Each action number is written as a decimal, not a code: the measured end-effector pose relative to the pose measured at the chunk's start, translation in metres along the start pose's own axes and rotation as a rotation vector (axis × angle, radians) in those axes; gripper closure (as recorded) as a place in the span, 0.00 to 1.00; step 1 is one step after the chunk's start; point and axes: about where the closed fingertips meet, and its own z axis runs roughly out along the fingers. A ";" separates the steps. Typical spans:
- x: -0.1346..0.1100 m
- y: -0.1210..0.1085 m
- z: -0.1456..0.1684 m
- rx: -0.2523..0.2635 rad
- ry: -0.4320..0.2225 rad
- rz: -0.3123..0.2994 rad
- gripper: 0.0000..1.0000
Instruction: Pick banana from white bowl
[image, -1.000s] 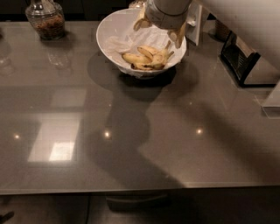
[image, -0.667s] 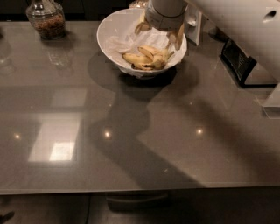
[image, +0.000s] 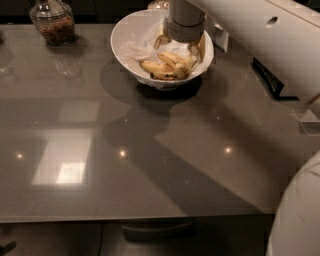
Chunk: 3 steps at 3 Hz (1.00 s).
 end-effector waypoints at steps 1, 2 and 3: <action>0.001 0.004 0.018 -0.034 -0.030 -0.005 0.26; 0.001 0.006 0.036 -0.066 -0.063 -0.015 0.28; -0.001 0.005 0.046 -0.080 -0.084 -0.026 0.28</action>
Offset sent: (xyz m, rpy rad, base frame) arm 0.0238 -0.0080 -0.0366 -0.0608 0.1010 -0.0117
